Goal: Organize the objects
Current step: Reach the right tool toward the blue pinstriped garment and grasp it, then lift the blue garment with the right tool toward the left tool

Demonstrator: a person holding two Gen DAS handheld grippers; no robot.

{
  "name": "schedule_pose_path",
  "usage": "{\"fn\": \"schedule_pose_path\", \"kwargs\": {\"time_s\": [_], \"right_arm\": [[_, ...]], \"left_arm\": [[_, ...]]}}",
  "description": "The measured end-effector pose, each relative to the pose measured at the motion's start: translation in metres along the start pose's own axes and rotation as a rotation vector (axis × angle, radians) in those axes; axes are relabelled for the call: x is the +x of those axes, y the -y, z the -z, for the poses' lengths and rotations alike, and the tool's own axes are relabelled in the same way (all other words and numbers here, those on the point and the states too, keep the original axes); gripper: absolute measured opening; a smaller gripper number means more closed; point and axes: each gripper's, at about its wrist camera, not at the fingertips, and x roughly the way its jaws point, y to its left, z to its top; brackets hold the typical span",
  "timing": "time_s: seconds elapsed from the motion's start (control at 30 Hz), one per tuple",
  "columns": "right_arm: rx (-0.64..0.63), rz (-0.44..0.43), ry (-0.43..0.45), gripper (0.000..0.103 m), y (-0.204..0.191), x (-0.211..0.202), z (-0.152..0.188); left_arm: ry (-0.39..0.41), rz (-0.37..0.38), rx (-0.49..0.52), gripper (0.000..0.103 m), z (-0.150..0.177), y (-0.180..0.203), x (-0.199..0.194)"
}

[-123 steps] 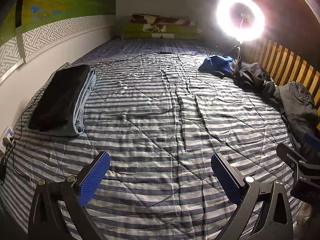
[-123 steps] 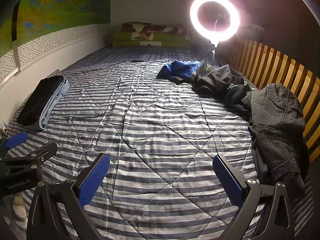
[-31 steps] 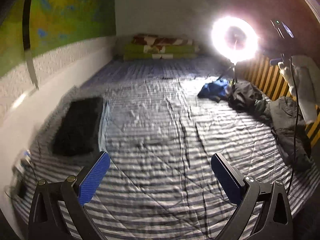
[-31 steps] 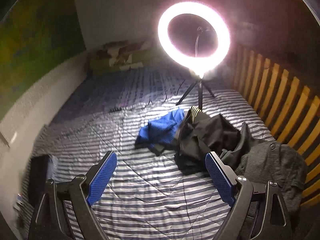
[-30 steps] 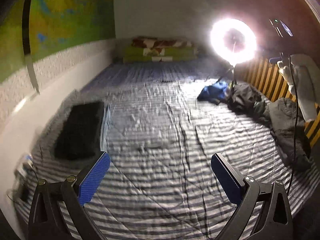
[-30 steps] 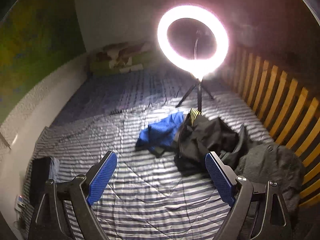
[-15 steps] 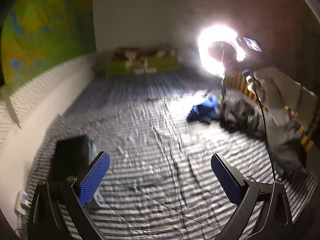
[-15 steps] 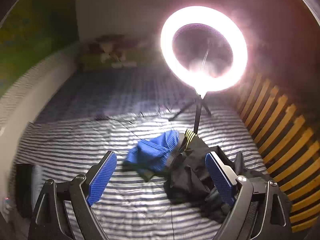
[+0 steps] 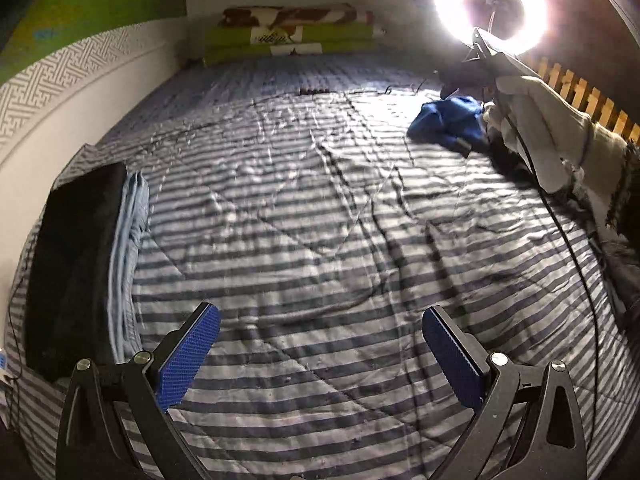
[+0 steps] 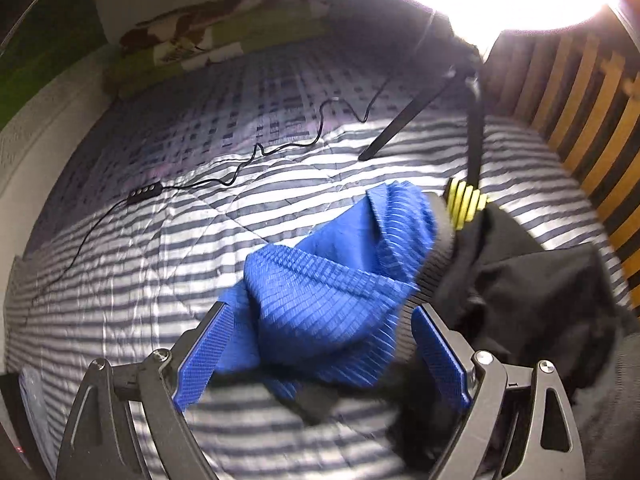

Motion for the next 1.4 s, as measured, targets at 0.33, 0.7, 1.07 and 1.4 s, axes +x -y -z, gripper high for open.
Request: {"fn": "schedule_pose_path", "kwargs": {"time_s": [0.33,0.7,1.07,1.4], "right_arm": [[-0.095,-0.057,-0.031,0.007,0.003,-0.004,0.045],[-0.176,-0.326,-0.048,0.006,0.051,-0.151,0.242],[-0.315,-0.425,-0.068,0.006,0.059,-0.242,0.460],[-0.298,-0.441,-0.118,0.006,0.097,-0.280,0.537]], "left_arm": [[-0.034,-0.034,-0.041,0.102,0.040,-0.015,-0.002],[-0.010,-0.046,-0.108,0.102,0.075,-0.005,-0.068],[0.029,-0.051,-0.035,0.102,0.114,0.056,-0.148],[0.017,0.015,-0.009,0.102,0.131,0.105,-0.152]]}}
